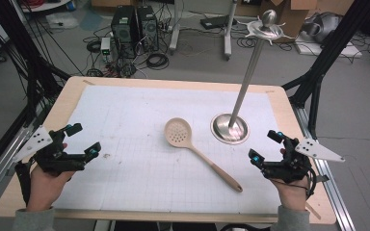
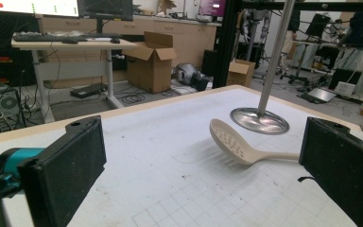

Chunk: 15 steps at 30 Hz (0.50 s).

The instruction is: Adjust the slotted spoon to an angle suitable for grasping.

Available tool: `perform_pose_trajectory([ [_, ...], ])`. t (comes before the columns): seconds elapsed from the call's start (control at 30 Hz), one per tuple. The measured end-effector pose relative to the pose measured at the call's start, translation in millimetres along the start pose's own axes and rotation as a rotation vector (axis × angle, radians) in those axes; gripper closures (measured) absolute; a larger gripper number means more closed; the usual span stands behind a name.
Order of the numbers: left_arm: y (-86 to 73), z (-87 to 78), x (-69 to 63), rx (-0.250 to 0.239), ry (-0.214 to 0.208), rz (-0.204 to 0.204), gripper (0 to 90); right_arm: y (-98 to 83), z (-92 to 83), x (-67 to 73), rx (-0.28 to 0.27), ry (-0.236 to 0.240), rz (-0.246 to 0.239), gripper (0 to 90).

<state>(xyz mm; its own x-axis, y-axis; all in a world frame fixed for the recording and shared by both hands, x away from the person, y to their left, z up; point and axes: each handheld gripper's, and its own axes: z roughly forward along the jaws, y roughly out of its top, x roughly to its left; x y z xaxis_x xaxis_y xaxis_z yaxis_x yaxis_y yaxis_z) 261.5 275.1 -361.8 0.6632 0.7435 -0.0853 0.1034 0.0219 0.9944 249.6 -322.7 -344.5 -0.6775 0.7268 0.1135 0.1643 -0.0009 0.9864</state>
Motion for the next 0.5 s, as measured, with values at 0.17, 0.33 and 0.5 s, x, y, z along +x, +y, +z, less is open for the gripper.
perform_pose_trajectory([
  [0.17,-0.9,-2.9,0.9,-0.003,0.01,-0.005,1.8,-1.0,6.4,2.1,0.022,0.02,0.0,0.4],
  [0.33,-0.8,-3.3,1.0,-0.005,0.011,-0.006,1.8,-2.4,12.7,6.3,0.058,0.044,-0.009,3.7],
  [0.5,-3.2,-0.9,1.6,0.008,0.004,-0.007,1.8,-9.5,27.7,10.5,0.111,0.078,-0.013,21.2],
])
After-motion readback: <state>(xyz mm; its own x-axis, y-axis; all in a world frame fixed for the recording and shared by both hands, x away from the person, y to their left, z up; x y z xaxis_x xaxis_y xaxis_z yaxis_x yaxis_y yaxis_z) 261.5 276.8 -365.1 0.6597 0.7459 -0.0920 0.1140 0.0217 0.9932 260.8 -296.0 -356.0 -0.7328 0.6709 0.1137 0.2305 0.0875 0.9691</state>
